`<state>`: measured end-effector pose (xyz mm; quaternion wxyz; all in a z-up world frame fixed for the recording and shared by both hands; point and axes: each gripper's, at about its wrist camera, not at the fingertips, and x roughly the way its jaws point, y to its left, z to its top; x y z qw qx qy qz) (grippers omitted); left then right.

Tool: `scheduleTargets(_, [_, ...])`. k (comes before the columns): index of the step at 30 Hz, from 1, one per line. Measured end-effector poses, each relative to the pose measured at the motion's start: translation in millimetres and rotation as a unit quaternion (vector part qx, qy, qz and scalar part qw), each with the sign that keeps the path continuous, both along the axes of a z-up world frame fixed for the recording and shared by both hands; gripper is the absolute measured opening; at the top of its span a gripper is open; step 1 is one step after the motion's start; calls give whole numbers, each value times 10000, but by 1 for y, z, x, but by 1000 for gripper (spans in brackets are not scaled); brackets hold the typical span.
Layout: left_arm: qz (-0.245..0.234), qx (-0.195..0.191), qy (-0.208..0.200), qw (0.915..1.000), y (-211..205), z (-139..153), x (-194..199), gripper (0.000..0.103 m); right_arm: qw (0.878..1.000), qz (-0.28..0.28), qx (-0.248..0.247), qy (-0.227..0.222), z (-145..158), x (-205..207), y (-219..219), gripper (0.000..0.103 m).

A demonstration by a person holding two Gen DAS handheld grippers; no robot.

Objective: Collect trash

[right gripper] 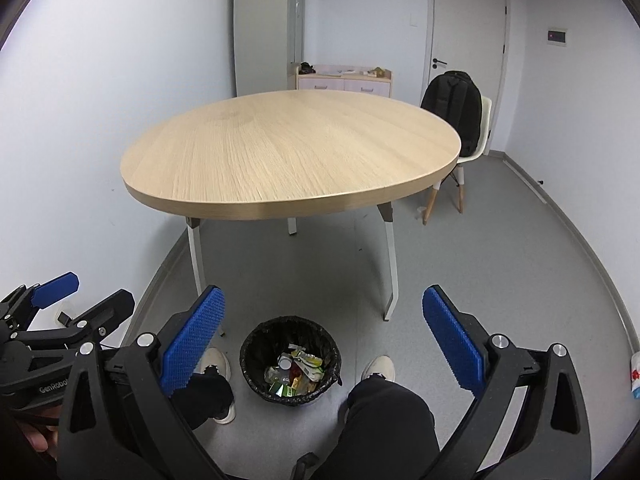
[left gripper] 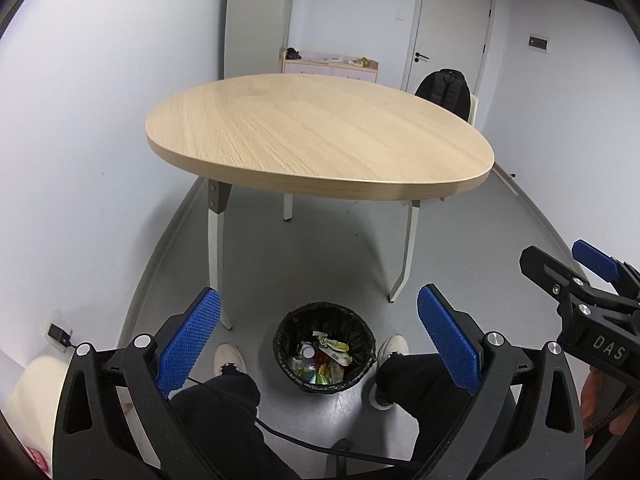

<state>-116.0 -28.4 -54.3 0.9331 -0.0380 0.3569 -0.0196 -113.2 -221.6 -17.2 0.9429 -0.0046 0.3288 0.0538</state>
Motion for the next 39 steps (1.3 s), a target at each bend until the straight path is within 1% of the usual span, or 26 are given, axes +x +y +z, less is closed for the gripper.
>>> scheduleTargets(14, [40,146,-4,9999,-11,8,-5,97,10000,-34,0,10,-4,-1,-11,95])
scheduleTargets(21, [20,195,33,9998,-15,7,-4,97,10000,30,58,36,-4,-2,-15,95])
scheduleTargets(34, [53,149,95,9998,-13,1,-1,97,10000,56,52,34,-4,0,-14,95])
scheduleTargets(39, [84,264,23,9996,-15,1,-2,97,10000,48,61,42,-4,0,-14,95])
